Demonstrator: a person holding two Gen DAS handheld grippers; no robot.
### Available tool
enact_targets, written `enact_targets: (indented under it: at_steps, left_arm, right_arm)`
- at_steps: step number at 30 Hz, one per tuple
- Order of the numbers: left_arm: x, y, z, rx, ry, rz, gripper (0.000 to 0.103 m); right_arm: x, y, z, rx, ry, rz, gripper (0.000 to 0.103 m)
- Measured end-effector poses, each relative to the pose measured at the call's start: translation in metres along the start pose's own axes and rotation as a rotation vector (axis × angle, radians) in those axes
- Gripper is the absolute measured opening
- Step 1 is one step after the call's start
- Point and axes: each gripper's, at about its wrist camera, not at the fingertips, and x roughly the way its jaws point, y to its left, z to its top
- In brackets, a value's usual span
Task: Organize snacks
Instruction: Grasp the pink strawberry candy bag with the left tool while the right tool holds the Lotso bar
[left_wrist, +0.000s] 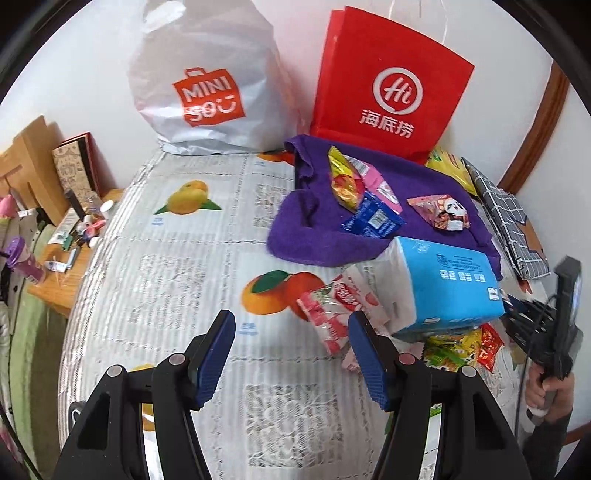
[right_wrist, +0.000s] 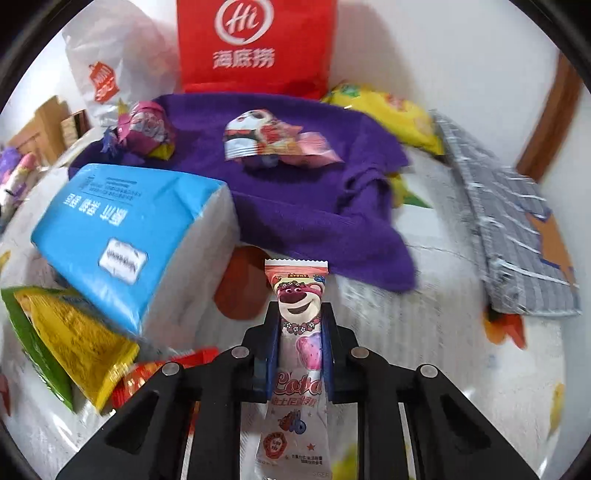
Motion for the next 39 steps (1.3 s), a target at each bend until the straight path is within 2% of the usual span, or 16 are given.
enact_targets:
  at_steps: [5,7,11,13,20,23,28,33,39]
  left_arm:
    - [0.013,0.003,-0.007,-0.025,0.025,-0.004,0.061]
    - [0.024,-0.001,-0.010,-0.020,0.042,-0.011,0.061]
    - [0.040,-0.015,-0.011,-0.009,0.074,-0.029,0.061]
    - [0.045,-0.017,-0.008,-0.015,0.075,-0.040,0.061]
    - [0.070,-0.022,0.003,-0.066,0.107,-0.077,0.061]
    - [0.078,-0.027,0.006,-0.069,0.114,-0.101,0.061]
    - [0.087,-0.038,0.006,-0.051,0.095,-0.070,0.060]
    - [0.083,-0.036,0.005,-0.025,0.084,-0.075,0.049]
    - [0.071,-0.013,-0.006,-0.049,0.085,-0.042,0.052]
  right_arm:
    - [-0.031,-0.022,-0.028,0.171,-0.035,0.040,0.020]
    - [-0.034,-0.023,-0.038,0.201,-0.033,0.054,0.020]
    - [-0.024,-0.010,-0.052,0.161,-0.024,-0.035,0.021]
    - [-0.024,-0.005,-0.056,0.152,-0.058,-0.056,0.022]
    - [-0.022,-0.010,-0.059,0.179,-0.061,-0.032,0.023]
    - [-0.021,-0.008,-0.059,0.166,-0.059,-0.048,0.023]
    - [-0.020,-0.007,-0.059,0.155,-0.059,-0.062,0.023]
    - [-0.020,-0.006,-0.058,0.162,-0.059,-0.056,0.023]
    - [-0.020,-0.006,-0.059,0.161,-0.059,-0.057,0.023]
